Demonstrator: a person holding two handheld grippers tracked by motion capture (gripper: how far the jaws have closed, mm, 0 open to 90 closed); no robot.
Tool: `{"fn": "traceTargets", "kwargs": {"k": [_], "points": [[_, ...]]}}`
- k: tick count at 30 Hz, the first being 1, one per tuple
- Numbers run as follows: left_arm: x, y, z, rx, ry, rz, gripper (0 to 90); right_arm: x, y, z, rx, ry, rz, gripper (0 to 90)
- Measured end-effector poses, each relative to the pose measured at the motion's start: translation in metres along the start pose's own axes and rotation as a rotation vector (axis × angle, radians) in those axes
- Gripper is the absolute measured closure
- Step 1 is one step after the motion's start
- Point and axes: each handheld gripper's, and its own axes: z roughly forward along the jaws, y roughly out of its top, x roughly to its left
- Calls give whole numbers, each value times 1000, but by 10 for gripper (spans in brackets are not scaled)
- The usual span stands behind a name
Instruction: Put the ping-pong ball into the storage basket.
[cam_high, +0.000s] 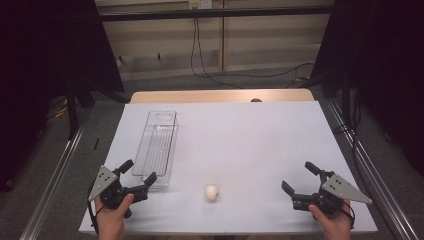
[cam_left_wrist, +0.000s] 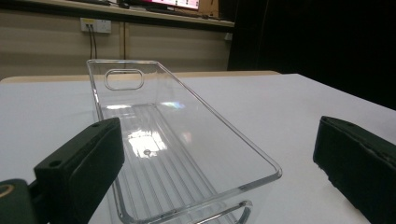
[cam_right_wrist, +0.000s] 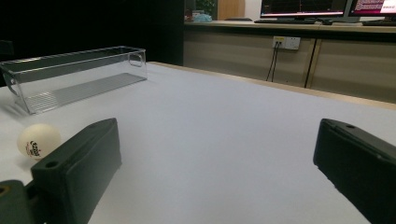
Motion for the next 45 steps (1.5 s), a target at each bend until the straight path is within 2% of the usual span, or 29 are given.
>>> {"fn": "traceTargets", "kwargs": {"k": [3, 4, 5, 13, 14, 17, 19, 20, 22, 23, 25, 28, 29, 30, 31, 33, 38, 45], "points": [[-1, 1, 1, -3, -1, 2, 21, 0, 0, -1, 3, 3, 1, 5], [1, 1, 0, 5, 2, 20, 21, 0, 0, -1, 3, 3, 1, 5], [-1, 2, 1, 2, 6, 10, 21, 0, 0, 0, 1, 1, 1, 5], [-1, 3, 1, 10, -3, 19, 21, 1, 0, 0, 0, 8, -1, 7], [-2, 3, 2, 3, -3, 7, 21, 1, 0, 0, -1, 7, -1, 8], [-3, 4, 2, 15, 2, 15, 21, 1, -1, 1, 3, 6, -5, 8], [-6, 5, 4, 2, -10, 0, 21, 1, -1, 1, 3, 7, -5, 8], [-5, 5, 3, 18, -12, 17, 21, 1, -1, 1, 3, 8, -5, 8], [-6, 6, 4, 19, -13, 19, 21, 1, -1, 0, 3, 16, -6, 9], [-7, 7, 5, 12, -10, 5, 21, 1, -1, 0, 3, 18, -3, 8], [-10, 7, 7, 13, -12, 1, 21, 1, -1, 1, 6, 15, -2, 8], [-10, 8, 7, 28, -15, 20, 21, 1, -1, 1, 3, 12, 2, 8], [-12, 9, 8, 21, -20, 3, 21, 1, -1, 1, 7, 14, 1, 8], [-12, 9, 8, 21, -20, 3, 21, 1, -1, 1, 6, 14, 0, 8], [-13, 10, 8, 38, -32, 24, 21, 1, -1, 1, 7, 15, 1, 8], [-14, 10, 10, 42, -41, 28, 21, 1, -1, 1, 6, 16, 2, 8], [-18, 11, 12, 42, -39, 23, 21, 2, -1, 1, 5, 20, 6, 8], [-19, 12, 16, 47, -57, 27, 21, 2, -1, 2, 2, 21, 1, 8]]}}
